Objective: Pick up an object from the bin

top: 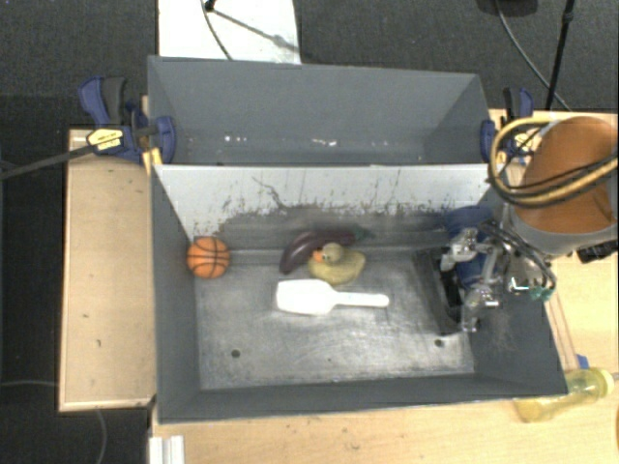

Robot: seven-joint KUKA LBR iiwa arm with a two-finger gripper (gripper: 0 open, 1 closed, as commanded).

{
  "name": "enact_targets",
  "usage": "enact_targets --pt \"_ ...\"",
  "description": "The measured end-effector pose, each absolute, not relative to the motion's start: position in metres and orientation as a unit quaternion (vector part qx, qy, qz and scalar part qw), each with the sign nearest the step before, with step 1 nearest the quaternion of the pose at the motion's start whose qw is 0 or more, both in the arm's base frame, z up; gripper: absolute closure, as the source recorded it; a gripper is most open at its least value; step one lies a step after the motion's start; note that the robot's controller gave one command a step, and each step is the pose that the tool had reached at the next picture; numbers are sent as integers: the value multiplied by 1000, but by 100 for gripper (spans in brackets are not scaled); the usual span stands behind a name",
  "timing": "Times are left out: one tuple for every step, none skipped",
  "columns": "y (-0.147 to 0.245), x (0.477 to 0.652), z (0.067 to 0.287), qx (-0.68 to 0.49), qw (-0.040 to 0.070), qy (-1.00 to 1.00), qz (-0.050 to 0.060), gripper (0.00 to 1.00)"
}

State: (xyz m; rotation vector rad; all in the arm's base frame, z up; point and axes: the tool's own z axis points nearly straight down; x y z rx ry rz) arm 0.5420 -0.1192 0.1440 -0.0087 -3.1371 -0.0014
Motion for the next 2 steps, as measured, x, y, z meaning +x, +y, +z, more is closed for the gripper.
enact_targets --pt "-119 544 148 -1 -2 -1000 0 0" --pt "-118 550 131 130 -2 -992 0 0"
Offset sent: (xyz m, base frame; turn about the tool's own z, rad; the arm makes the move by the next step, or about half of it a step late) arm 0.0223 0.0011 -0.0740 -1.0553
